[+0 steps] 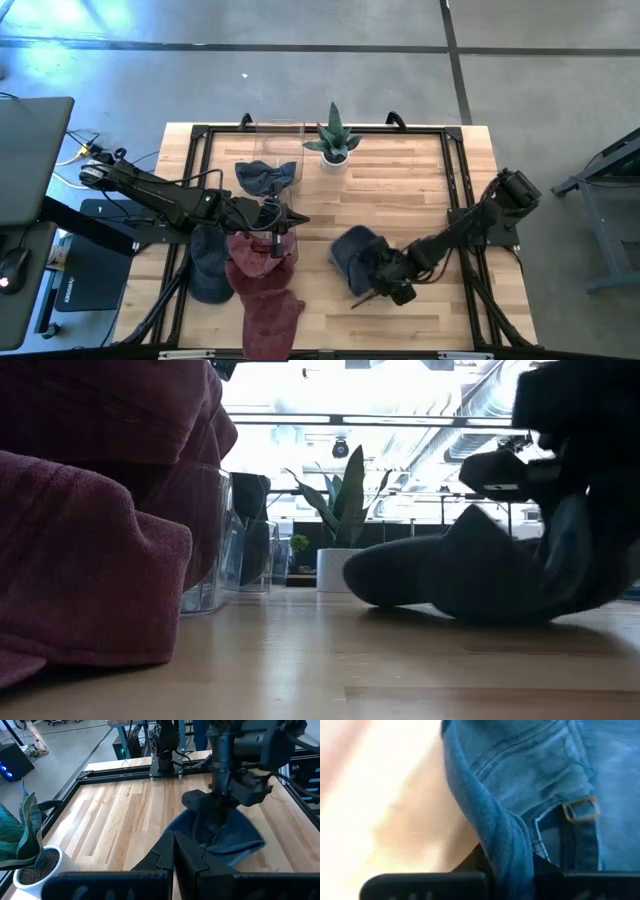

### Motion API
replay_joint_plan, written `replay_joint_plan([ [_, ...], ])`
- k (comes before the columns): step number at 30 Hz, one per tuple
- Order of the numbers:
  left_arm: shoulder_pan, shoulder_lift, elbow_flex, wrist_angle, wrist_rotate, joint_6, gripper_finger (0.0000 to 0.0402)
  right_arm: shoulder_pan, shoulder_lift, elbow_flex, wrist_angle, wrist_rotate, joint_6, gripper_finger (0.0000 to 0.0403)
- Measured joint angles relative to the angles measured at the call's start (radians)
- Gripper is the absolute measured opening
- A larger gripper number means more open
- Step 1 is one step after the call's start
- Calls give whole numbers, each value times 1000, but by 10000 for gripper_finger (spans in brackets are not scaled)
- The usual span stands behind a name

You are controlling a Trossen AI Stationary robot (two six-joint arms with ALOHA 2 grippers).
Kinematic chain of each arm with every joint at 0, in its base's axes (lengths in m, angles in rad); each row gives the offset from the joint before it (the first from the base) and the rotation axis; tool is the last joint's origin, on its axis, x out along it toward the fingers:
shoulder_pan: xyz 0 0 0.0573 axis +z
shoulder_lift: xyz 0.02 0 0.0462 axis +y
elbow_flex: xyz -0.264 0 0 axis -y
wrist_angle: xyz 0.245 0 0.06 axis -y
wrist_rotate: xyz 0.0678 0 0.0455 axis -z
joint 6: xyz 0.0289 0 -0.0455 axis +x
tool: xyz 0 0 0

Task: Pick & Place hat
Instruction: Put the right blue cap into the top transparent bin

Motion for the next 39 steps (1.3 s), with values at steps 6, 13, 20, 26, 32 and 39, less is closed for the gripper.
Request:
replay_joint_plan([
  [6,0,0,0,-5,0,0,0,-133,-2,30,-7,-390,26,61],
  [13,0,0,0,-48,0,0,0,-228,-2,17,24,-638,65,152],
  [20,0,0,0,-52,0,0,0,-155,-2,18,19,-650,108,200],
  [26,0,0,0,-52,0,0,0,16,-2,36,13,-329,91,183],
  [32,0,0,0,-51,0,0,0,159,-2,47,18,-66,2,137],
  [39,0,0,0,-50,0,0,0,179,-2,48,-53,213,78,60],
])
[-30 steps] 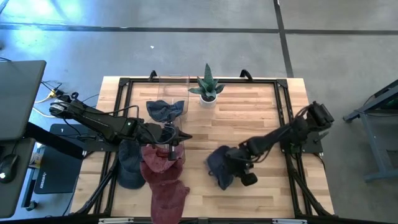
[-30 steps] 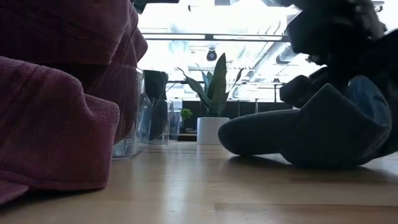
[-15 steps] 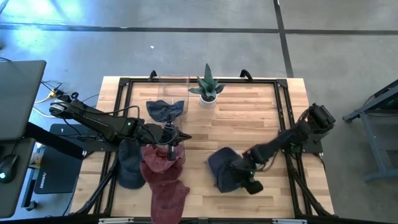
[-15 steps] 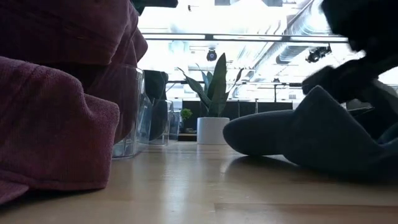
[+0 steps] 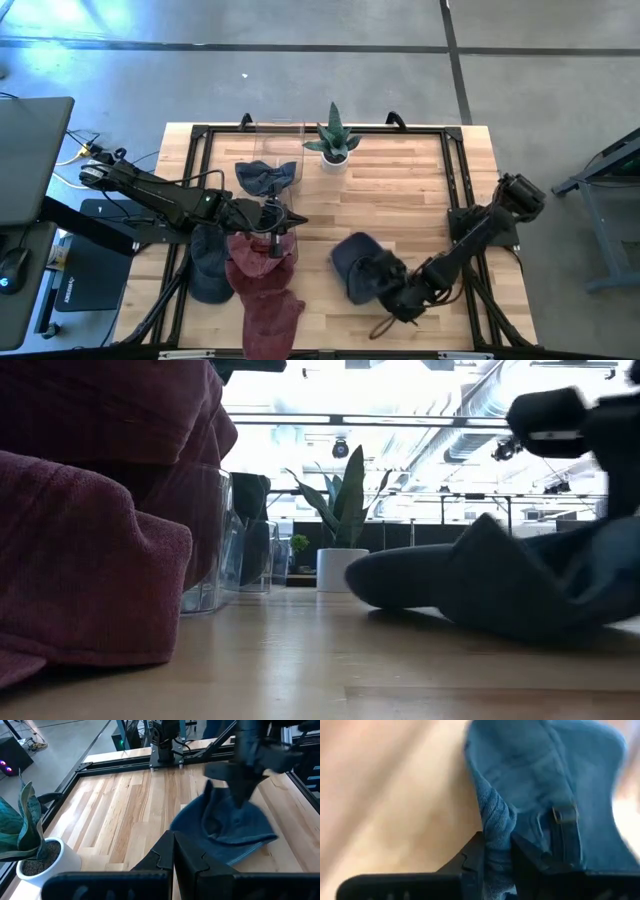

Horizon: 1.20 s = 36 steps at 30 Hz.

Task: Pick & Place hat
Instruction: Put the right blue cap into the top transparent bin

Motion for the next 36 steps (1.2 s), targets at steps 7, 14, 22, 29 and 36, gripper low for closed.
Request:
replay_joint_plan([
  [7,0,0,0,0,0,0,0,-180,-14,0,-197,206,36,60],
  [14,0,0,0,-1,-1,0,0,-322,-140,0,-196,-190,-32,80],
  [22,1,60,2,51,-10,23,0,-413,-177,-1,-152,-656,-4,80],
  [29,0,161,1,171,-5,144,0,-489,-211,-1,-91,-739,-60,81],
  [36,0,249,2,377,142,290,26,-569,-367,-1,-3,-776,10,82],
])
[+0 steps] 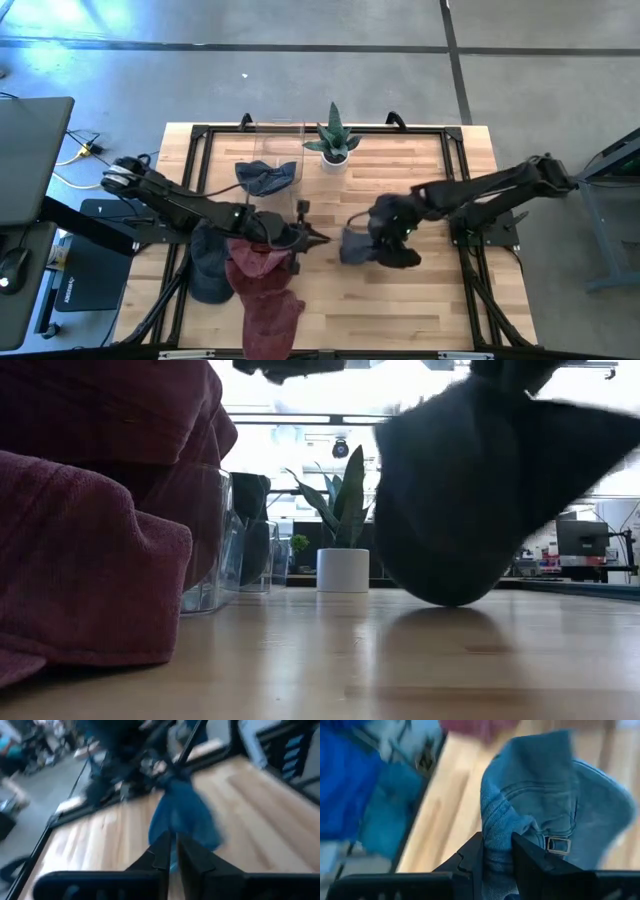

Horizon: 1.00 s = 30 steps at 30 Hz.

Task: Pick & Place hat
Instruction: Put the right blue cap into the top transparent bin

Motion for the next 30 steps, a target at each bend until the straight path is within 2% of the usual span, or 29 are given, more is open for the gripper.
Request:
replay_joint_plan([
  [7,6,93,21,270,24,-2,138,-45,-92,0,82,13,24,82],
  [11,35,145,74,233,42,-42,205,-48,-87,0,93,13,-7,82],
  [17,99,255,175,176,181,-112,270,-48,-81,0,104,10,-67,82],
  [20,119,290,224,123,290,-115,285,-48,-81,0,106,6,-70,82],
  [24,134,333,299,47,448,-141,287,-46,-81,0,101,-11,-73,83],
  [27,133,339,335,-55,509,-139,273,-46,-81,0,103,-14,-78,83],
  [30,131,335,355,-80,536,-128,243,-43,-81,-1,100,-13,-95,83],
])
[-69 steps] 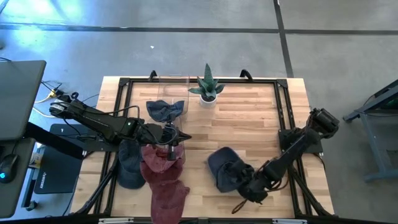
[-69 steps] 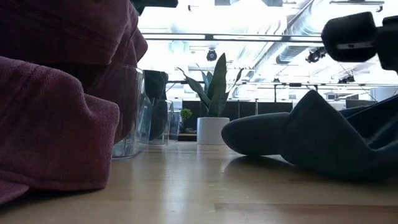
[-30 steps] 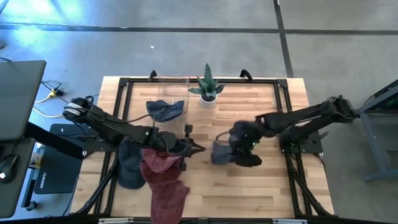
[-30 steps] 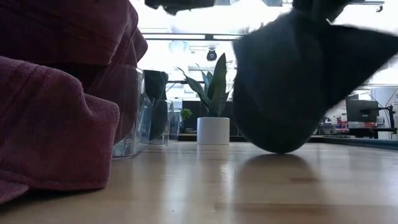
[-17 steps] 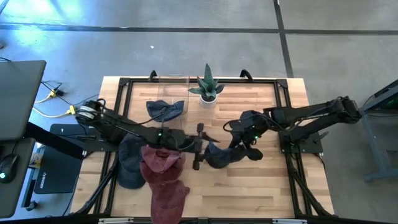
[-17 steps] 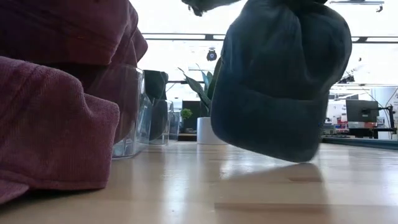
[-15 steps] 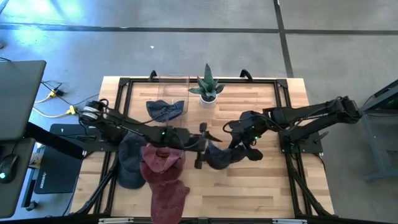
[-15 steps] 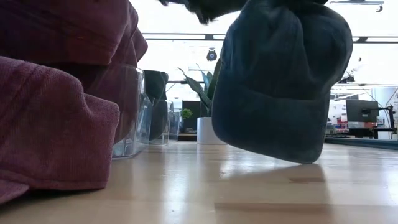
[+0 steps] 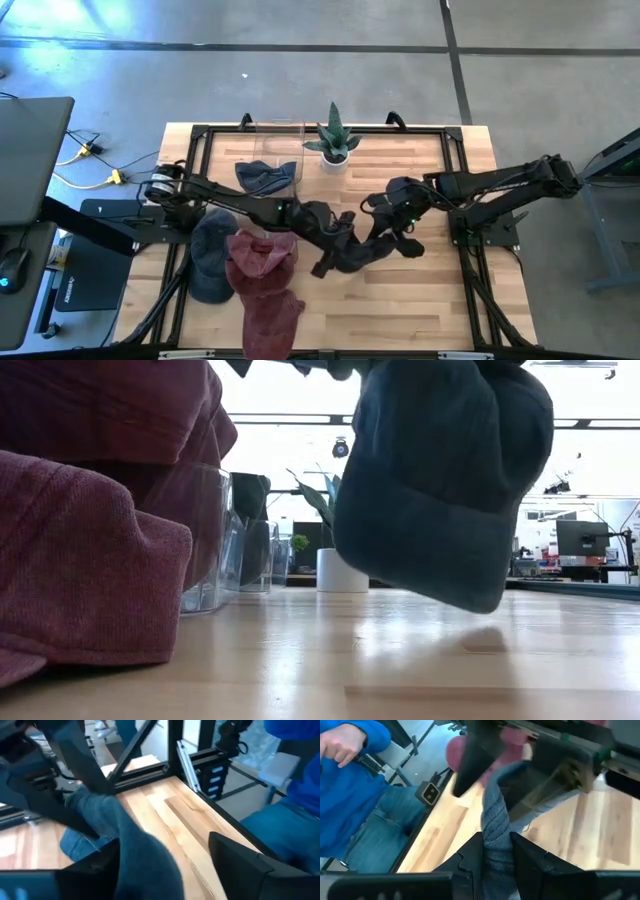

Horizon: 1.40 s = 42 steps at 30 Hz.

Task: Pick & Place hat
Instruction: Put the right blue cap into the top transparent bin

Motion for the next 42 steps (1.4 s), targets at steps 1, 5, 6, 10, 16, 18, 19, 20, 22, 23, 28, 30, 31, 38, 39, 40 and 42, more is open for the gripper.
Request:
replay_joint_plan([
  [1,0,0,1,-7,8,3,229,4,0,-5,5,-2,-5,83],
  [5,0,2,0,-15,36,24,160,13,0,-13,0,-7,-46,93],
  [6,0,2,1,-14,44,29,141,15,0,-13,3,-18,-49,100],
  [10,0,2,0,-15,61,31,72,16,0,-13,37,-161,-63,142],
  [16,0,2,0,-17,58,31,6,19,-25,-13,-65,-193,-47,190],
  [18,0,2,0,-18,57,31,7,37,-53,-13,-147,-85,-53,192],
  [19,0,2,0,-17,57,31,10,54,-66,-13,-186,-17,-57,192],
  [20,0,2,0,-17,57,31,14,75,-78,-13,-216,46,-60,192],
  [22,0,2,0,-15,57,30,19,126,-93,-13,-246,144,-63,192],
  [23,0,2,0,-15,57,29,20,156,-98,-13,-254,186,-62,192],
  [28,0,2,0,-14,56,29,20,314,-81,-12,-275,399,10,193],
  [30,0,2,0,-14,56,28,20,367,-59,-12,-277,492,40,193],
  [31,0,2,0,-14,56,28,20,388,-48,-12,-276,539,49,193],
  [38,0,2,-1,-14,56,28,20,455,-12,-12,-183,553,2,183],
  [39,0,2,-1,-14,56,28,20,455,-14,-12,-160,509,-7,176],
  [40,0,2,-1,-14,56,28,20,455,-14,-12,-142,472,-15,168],
  [42,0,2,-1,-14,58,28,20,455,-14,-12,-121,417,-18,145],
])
